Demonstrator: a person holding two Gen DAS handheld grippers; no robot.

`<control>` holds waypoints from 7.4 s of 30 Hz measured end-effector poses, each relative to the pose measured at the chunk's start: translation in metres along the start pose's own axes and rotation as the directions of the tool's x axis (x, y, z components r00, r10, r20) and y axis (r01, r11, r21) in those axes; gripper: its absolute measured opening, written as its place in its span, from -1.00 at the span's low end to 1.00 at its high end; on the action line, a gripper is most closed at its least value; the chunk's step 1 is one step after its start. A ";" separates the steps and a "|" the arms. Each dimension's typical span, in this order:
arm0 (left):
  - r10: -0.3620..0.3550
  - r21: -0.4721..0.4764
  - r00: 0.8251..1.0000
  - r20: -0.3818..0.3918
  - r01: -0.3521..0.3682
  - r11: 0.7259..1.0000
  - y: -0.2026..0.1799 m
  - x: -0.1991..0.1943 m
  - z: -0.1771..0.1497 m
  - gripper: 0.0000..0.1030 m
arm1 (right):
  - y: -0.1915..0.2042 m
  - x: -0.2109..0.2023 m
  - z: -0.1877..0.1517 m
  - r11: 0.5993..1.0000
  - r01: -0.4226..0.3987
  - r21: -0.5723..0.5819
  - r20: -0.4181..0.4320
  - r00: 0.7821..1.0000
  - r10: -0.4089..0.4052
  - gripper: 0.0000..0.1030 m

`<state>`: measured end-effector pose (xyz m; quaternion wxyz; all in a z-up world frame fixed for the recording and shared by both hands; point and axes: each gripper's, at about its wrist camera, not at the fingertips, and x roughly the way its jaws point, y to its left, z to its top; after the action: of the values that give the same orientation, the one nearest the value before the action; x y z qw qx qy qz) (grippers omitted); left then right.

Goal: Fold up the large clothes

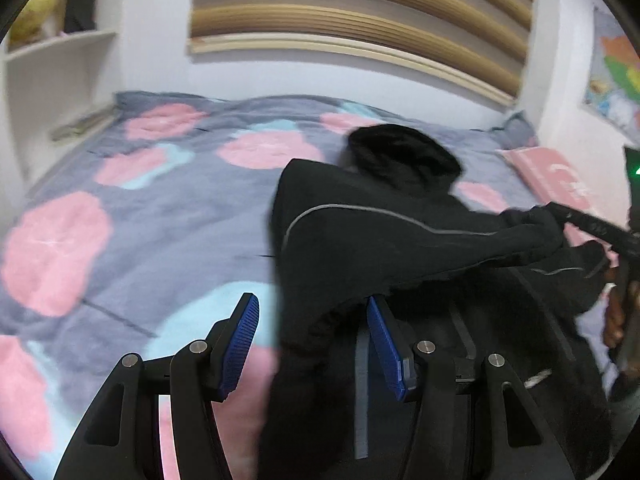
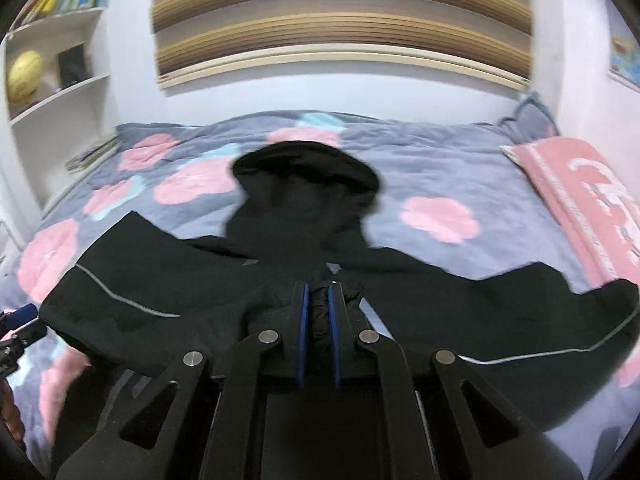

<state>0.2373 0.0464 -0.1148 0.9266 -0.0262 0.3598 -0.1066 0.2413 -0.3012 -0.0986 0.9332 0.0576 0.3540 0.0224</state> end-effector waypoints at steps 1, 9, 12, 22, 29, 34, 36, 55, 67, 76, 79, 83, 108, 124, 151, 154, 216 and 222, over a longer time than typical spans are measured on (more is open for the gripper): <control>-0.029 0.008 1.000 -0.008 0.029 1.000 -0.006 0.005 0.000 0.12 | -0.008 0.002 -0.003 1.000 0.016 0.002 -0.006 1.000 -0.016 -0.79; -0.361 0.028 0.928 -0.093 0.365 0.931 -0.048 0.053 -0.001 0.12 | -0.075 0.051 -0.064 0.984 0.178 0.016 -0.110 0.978 -0.176 -0.79; -0.249 0.013 0.953 -0.176 0.255 0.967 -0.047 0.093 -0.004 0.11 | -0.095 0.067 -0.087 0.977 0.212 0.038 -0.166 0.965 -0.203 -0.79; -0.079 0.065 0.959 -0.273 0.100 0.993 -0.052 0.145 -0.032 0.11 | -0.083 0.026 -0.074 0.987 0.043 0.153 -0.109 0.994 -0.026 -0.41; -0.042 0.125 0.975 -0.220 0.070 0.990 -0.056 0.140 -0.041 0.12 | -0.044 0.089 -0.108 0.994 0.085 0.068 -0.259 0.964 -0.064 -0.11; 0.022 0.198 0.982 -0.190 0.016 0.980 -0.065 0.143 -0.045 0.19 | -0.050 0.102 -0.128 0.995 0.094 0.045 -0.282 0.956 -0.077 -0.11; 0.026 0.200 0.982 -0.186 0.012 0.980 -0.064 0.142 -0.042 0.19 | -0.060 0.089 -0.123 0.995 0.052 0.088 -0.287 0.958 -0.025 -0.12; -0.233 0.274 0.957 -0.171 0.274 0.922 -0.280 0.130 -0.017 0.19 | -0.333 -0.077 -0.134 0.877 0.158 0.454 -0.120 0.986 -0.116 0.28; -0.235 0.210 0.953 -0.192 0.274 0.938 -0.332 0.209 -0.054 0.33 | -0.484 -0.076 -0.125 0.807 0.299 0.509 -0.071 0.949 -0.307 0.28; -0.197 0.276 0.967 -0.163 0.236 0.932 -0.340 0.211 -0.059 0.39 | -0.527 -0.005 -0.128 0.773 0.283 0.568 -0.121 0.958 -0.261 0.18; -0.192 0.284 0.968 -0.160 0.231 0.931 -0.339 0.210 -0.060 0.39 | -0.502 -0.008 -0.123 0.833 0.233 0.501 -0.077 0.971 -0.225 -0.40; -0.193 0.284 0.968 -0.159 0.232 0.931 -0.338 0.210 -0.059 0.39 | -0.477 -0.029 -0.111 0.878 0.218 0.425 -0.003 0.971 -0.240 -0.62; -0.296 0.185 0.951 -0.090 0.308 0.933 -0.292 0.121 -0.024 0.40 | -0.348 -0.065 -0.046 0.943 0.130 0.306 0.012 0.990 -0.141 -0.66; -0.029 0.078 0.999 -0.017 0.031 0.996 -0.099 0.005 -0.001 0.40 | 0.013 -0.042 0.016 0.973 -0.219 -0.075 -0.040 0.975 0.217 -0.55; -0.447 -0.273 0.882 -0.148 0.398 0.876 -0.079 0.164 -0.002 0.40 | -0.105 0.108 -0.110 0.997 -0.028 0.066 -0.250 0.967 0.044 -0.22; -0.487 -0.311 0.866 -0.117 0.434 0.846 -0.080 0.167 -0.001 0.40 | -0.105 0.108 -0.111 0.998 -0.029 0.055 -0.235 0.971 0.041 -0.21; -0.024 -0.024 0.980 -0.195 0.020 1.000 -0.034 0.103 -0.014 0.16 | -0.014 0.059 -0.114 0.995 -0.097 -0.006 -0.260 0.961 0.092 0.14; -0.040 -0.023 0.980 -0.193 0.036 0.999 -0.032 0.123 -0.022 0.16 | -0.028 0.064 -0.141 0.990 -0.139 -0.009 -0.166 0.977 0.135 0.16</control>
<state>0.3052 -0.0103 -0.2082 0.8846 -0.0314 0.4488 -0.1228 0.1953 -0.3107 -0.2487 0.8974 0.0703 0.4252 0.0948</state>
